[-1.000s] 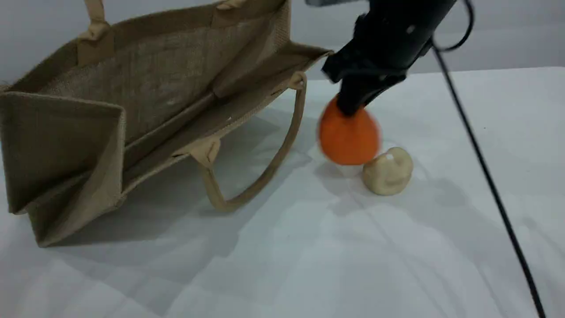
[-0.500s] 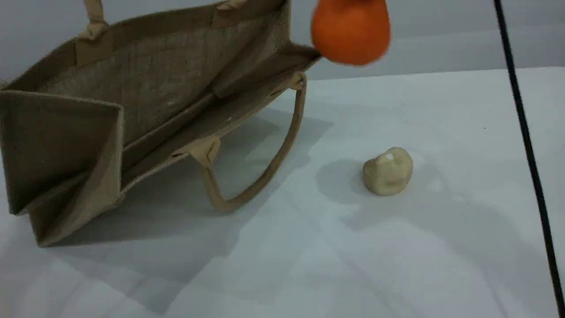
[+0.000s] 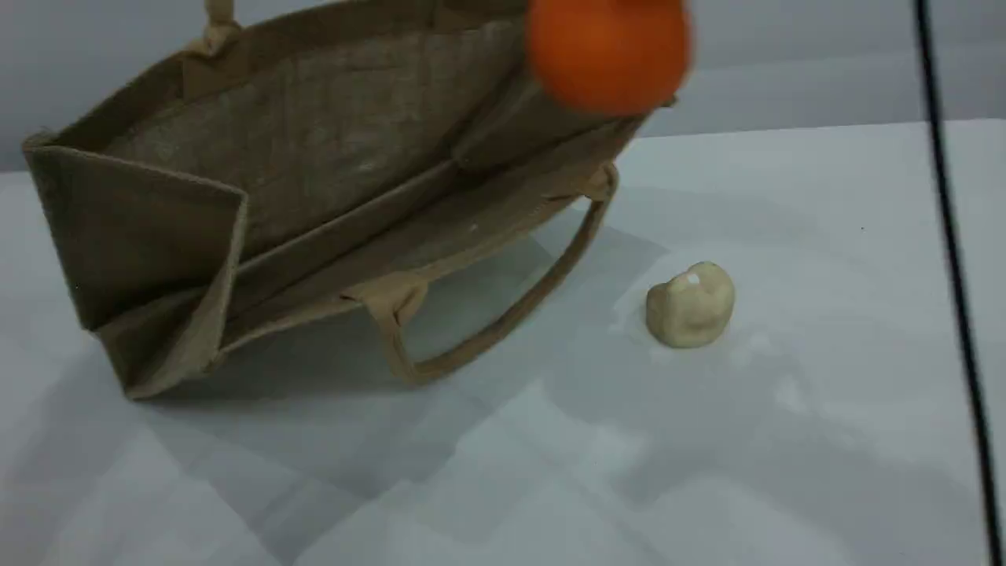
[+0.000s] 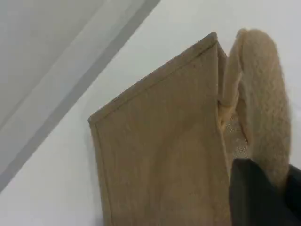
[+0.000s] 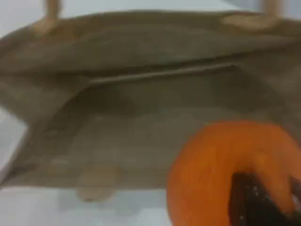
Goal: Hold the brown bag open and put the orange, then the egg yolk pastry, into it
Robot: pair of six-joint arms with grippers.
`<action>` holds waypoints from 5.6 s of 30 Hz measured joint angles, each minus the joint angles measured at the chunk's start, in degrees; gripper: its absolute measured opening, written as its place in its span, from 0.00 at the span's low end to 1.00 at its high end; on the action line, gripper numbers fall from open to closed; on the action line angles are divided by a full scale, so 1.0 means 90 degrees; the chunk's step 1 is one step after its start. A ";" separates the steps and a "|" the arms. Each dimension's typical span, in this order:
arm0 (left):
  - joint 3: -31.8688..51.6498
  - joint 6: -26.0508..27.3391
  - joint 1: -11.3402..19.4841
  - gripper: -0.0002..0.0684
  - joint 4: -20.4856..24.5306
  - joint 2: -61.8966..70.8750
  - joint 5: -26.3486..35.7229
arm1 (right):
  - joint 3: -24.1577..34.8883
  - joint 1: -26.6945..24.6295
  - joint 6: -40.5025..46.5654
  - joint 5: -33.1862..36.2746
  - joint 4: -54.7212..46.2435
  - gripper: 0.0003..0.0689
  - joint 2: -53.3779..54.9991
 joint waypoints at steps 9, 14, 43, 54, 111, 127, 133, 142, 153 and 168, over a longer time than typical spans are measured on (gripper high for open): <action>0.0000 -0.0007 -0.0092 0.14 0.0096 0.0000 -0.0001 | 0.0468 0.1114 -0.0216 -0.1422 0.0252 0.06 0.0225; 0.0000 -0.0051 -0.0092 0.14 0.0096 0.0000 -0.0001 | 0.0395 0.1410 -0.0401 -0.2163 0.0252 0.06 0.0852; 0.0000 -0.0063 -0.0092 0.14 0.0145 0.0000 0.0007 | -0.1254 0.1353 -0.0518 -0.2237 0.0226 0.84 0.2639; 0.0000 -0.0092 -0.0078 0.14 0.0147 0.0000 0.0007 | -0.1248 0.0119 -0.0479 -0.1043 0.0199 0.84 0.1696; 0.0000 -0.0329 0.0349 0.14 0.0405 -0.0006 -0.0027 | -0.1248 -0.1972 -0.0067 0.0465 0.0252 0.84 0.3900; 0.0000 -0.0323 0.0436 0.14 0.0330 0.0000 0.0004 | -0.1248 -0.1642 -0.0493 0.0420 0.0844 0.84 0.4198; 0.0000 -0.0311 0.0436 0.14 0.0330 0.0000 0.0004 | -0.1255 -0.1574 -0.0524 0.0362 0.0815 0.84 0.4285; 0.0000 -0.0330 0.0436 0.14 0.0310 0.0000 0.0004 | -0.1255 -0.1574 -0.0528 0.0316 0.0689 0.67 0.4285; 0.0000 -0.0327 0.0436 0.14 0.0310 0.0000 0.0004 | -0.1255 -0.1574 -0.0528 0.0416 0.0514 0.36 0.4285; 0.0000 -0.0327 0.0436 0.14 0.0310 0.0000 -0.0002 | -0.1249 -0.1661 -0.0161 0.0599 -0.0092 0.04 0.4073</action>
